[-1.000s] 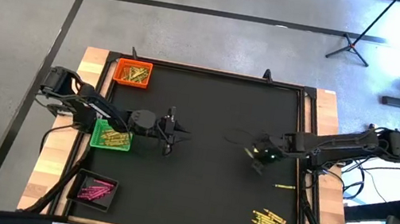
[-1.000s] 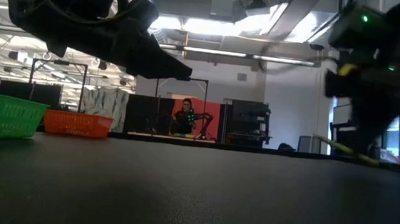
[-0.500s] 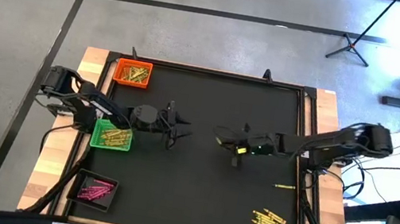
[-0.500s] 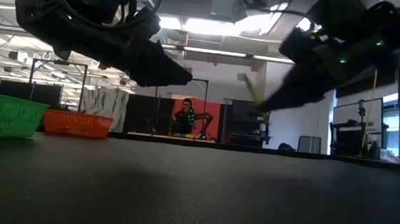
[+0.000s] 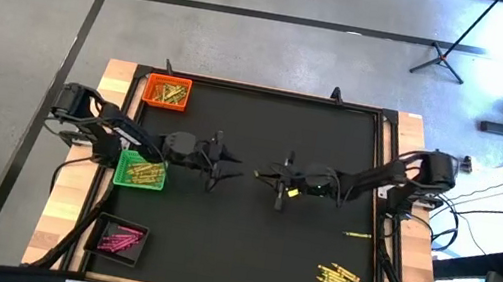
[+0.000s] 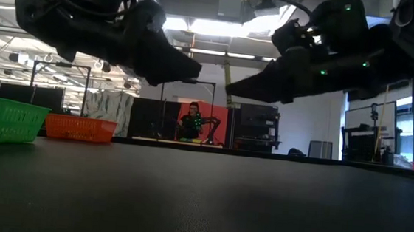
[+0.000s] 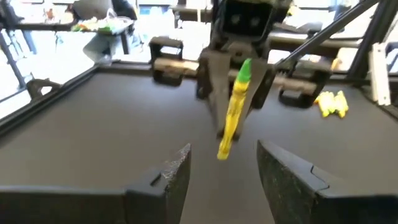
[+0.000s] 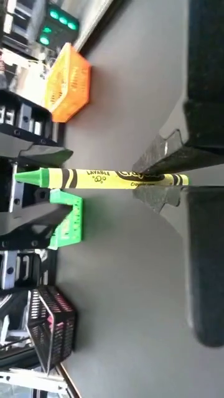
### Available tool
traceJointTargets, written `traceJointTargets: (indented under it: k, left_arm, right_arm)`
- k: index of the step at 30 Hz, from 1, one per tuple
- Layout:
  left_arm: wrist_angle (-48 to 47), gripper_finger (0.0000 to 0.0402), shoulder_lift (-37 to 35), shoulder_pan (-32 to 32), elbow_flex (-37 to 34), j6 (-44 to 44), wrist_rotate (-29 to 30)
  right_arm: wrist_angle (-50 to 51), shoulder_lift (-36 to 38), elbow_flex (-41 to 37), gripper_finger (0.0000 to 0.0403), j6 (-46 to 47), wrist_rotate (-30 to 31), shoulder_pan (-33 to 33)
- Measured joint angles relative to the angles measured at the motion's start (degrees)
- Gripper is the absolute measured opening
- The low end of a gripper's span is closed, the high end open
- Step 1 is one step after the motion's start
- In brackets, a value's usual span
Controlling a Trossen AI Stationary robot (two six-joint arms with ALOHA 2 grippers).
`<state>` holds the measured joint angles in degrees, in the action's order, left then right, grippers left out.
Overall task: Sort crayons
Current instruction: Put the green crayon into the orange bin
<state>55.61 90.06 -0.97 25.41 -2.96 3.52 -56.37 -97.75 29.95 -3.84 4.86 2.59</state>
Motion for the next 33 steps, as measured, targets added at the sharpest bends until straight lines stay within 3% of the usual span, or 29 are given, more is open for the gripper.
traceJointTargets:
  k: [9, 21, 25, 33]
  left_arm:
    - [3.65, 0.0166, 0.00, 1.10, 0.05, 1.02, -1.12]
    - [3.59, 0.0163, 0.00, 2.95, 2.45, 2.93, -1.10]
    - [3.53, 0.0133, 0.00, 2.95, 2.78, 3.54, -1.08]
    - [2.58, 0.0034, 0.00, 2.88, 2.78, 3.67, -0.30]
  right_arm:
    - [-0.99, -5.60, 6.56, 0.0016, -3.43, -0.96, 0.00]
    - [-0.70, -6.51, 10.86, 0.0017, -5.46, -1.00, 0.00]
    - [0.12, -6.50, 11.31, 0.0017, -5.51, -1.03, 0.00]
    - [0.41, -6.50, 11.42, 0.0017, -5.52, -1.40, 0.07]
